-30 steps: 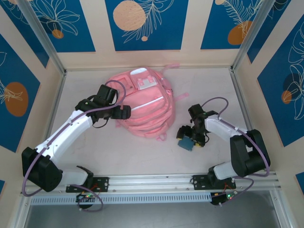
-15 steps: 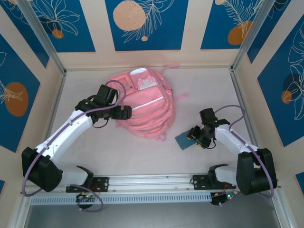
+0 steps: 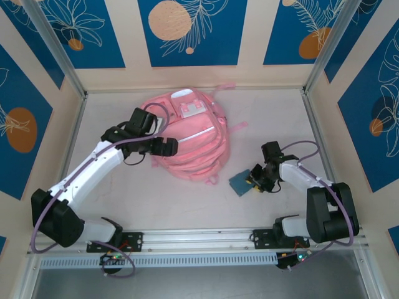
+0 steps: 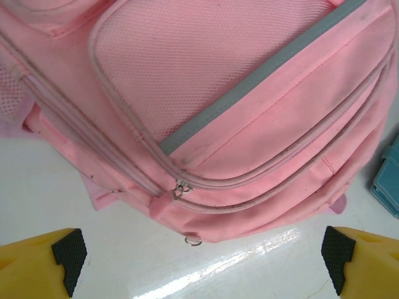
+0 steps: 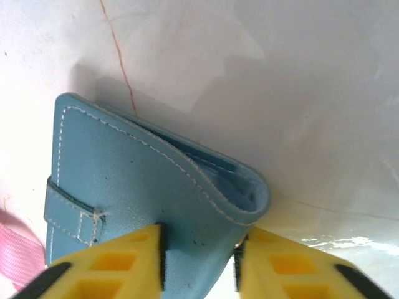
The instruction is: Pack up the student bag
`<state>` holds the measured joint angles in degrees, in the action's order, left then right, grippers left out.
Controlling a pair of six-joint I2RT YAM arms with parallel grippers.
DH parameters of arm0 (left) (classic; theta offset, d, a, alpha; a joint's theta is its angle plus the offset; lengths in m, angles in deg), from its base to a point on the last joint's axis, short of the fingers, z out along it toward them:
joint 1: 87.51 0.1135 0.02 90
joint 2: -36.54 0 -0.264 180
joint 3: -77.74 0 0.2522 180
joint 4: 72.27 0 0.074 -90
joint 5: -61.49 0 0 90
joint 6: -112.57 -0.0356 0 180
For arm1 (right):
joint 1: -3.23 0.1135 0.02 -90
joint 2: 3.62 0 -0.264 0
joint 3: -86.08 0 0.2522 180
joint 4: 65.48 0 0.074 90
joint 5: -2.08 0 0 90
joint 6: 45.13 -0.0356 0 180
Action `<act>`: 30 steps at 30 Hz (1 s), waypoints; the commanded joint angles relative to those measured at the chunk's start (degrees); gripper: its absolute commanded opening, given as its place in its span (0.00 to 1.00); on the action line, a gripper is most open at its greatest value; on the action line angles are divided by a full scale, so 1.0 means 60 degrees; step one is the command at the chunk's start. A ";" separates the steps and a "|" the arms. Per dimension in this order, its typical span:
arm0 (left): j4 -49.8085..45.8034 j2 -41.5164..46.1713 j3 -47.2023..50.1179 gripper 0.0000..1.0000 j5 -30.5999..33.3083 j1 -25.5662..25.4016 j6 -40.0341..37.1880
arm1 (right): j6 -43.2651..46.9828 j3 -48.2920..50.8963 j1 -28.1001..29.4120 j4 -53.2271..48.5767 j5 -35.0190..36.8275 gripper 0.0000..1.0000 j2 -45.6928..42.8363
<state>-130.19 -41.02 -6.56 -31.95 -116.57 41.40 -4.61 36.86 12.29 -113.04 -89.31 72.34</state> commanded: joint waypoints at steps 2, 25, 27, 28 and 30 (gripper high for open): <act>-0.0237 -0.0418 -0.0597 0.98 -0.0259 -0.0399 -0.0566 | -0.0005 -0.0208 -0.0002 -0.0331 0.0219 0.21 0.0350; -0.3356 -0.6132 -0.6379 0.50 0.2431 -0.2812 -0.4252 | 0.0360 -0.1528 -0.0233 -0.1700 0.0038 0.04 -0.2370; -0.3690 -0.6623 -0.6943 0.47 0.2517 -0.2813 -0.4268 | 0.0338 -0.1557 -0.0223 -0.1705 0.0016 0.03 -0.2375; -0.3850 -0.6852 -0.7192 0.45 0.2536 -0.2807 -0.4266 | 0.0343 -0.1573 -0.0221 -0.1710 -0.0003 0.03 -0.2388; -0.4093 -0.7235 -0.7519 0.41 0.2494 -0.2810 -0.4281 | 0.0327 -0.1588 -0.0237 -0.1706 -0.0003 0.03 -0.2417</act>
<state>-148.86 -82.09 -48.35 -19.12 -133.18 17.38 -3.12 28.94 11.33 -122.18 -87.39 59.03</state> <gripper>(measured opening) 0.427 0.082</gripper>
